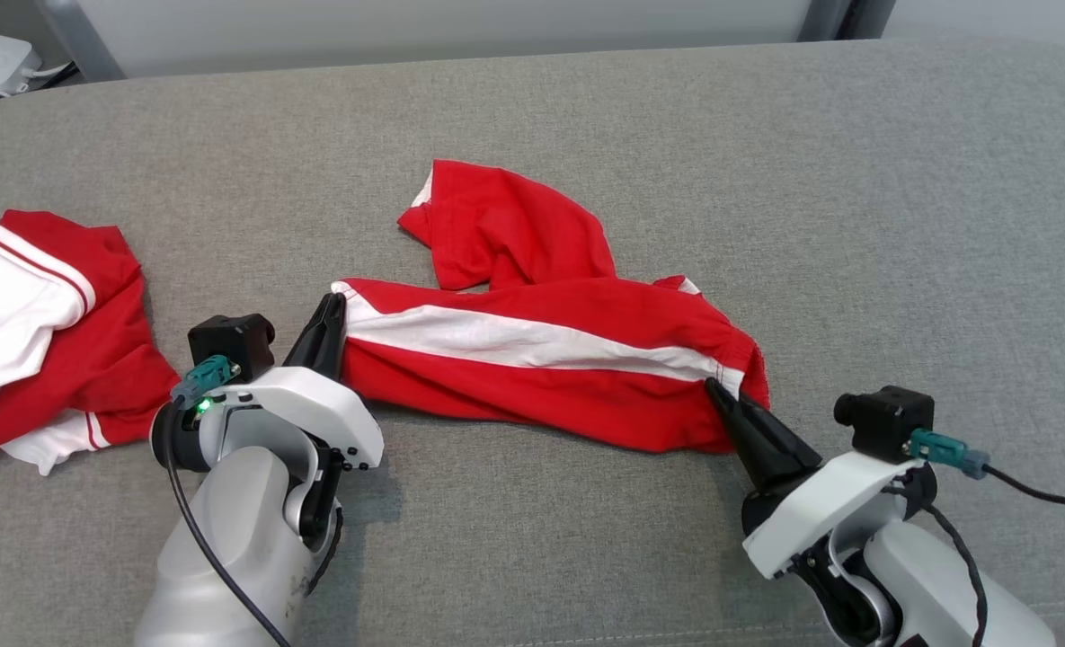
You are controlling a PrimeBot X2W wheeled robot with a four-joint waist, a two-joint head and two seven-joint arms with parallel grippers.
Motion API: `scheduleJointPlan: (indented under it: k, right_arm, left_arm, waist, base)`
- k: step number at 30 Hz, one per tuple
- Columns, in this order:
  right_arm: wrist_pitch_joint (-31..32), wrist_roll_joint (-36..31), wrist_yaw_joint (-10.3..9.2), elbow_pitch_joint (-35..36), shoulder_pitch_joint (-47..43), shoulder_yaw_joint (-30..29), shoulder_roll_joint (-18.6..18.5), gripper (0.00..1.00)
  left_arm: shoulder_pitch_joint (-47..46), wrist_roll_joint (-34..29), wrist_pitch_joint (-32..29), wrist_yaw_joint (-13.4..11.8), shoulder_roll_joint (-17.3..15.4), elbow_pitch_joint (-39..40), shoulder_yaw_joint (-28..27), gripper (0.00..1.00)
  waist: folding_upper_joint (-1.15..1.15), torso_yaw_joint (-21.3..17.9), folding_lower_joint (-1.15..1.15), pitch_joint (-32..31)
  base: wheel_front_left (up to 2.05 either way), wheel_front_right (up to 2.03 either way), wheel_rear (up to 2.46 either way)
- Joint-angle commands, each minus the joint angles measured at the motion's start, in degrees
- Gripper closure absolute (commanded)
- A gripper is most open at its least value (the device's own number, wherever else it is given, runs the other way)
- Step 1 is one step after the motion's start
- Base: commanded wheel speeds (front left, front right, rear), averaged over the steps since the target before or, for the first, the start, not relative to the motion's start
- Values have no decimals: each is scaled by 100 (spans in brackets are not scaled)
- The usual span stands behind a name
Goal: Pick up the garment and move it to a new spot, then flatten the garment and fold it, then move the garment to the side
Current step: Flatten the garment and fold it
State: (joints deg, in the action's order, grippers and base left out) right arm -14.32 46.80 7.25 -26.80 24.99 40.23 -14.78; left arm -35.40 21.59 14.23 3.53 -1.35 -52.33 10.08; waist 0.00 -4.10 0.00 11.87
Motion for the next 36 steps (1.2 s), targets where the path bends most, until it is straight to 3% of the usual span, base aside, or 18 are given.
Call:
scheduleJointPlan:
  k: [1, 9, 18, 24, 31, 36]
  right_arm:
    - [-68, 41, 24, 136, 89, -6, 12, 100]
    - [-68, 135, 24, 553, 708, -462, -14, 100]
    - [-68, 814, 24, 223, 2981, -568, -1, 100]
    - [-68, 1513, 24, -75, 3760, -121, -112, 100]
    - [558, 2965, 24, 482, 2745, 994, -649, 100]
    - [714, 3505, 24, 841, 1962, 1461, -1065, 100]
  left_arm:
    - [-31, -36, 76, 22, -160, 114, -160, 100]
    - [-398, -133, 76, 109, -226, 292, -213, 100]
    - [-2167, -157, 47, 207, -575, 182, -281, 100]
    - [-2893, -2, 56, 197, -818, 77, -498, 100]
    - [-1581, 533, 74, 272, -716, 103, -1062, 100]
    - [-306, 722, 75, 294, -485, 245, -1379, 100]
  waist:
    - [0, 31, 0, -5]
    - [0, 167, 0, -46]
    - [0, 315, 0, -3]
    - [0, 399, 0, -257]
    - [0, 445, 0, -643]
    - [0, 472, 0, -828]
  base:
    - [0, 0, 0]
    - [0, 0, 0]
    - [0, 0, 0]
    - [0, 0, 0]
    - [0, 0, 0]
    - [0, 0, 0]
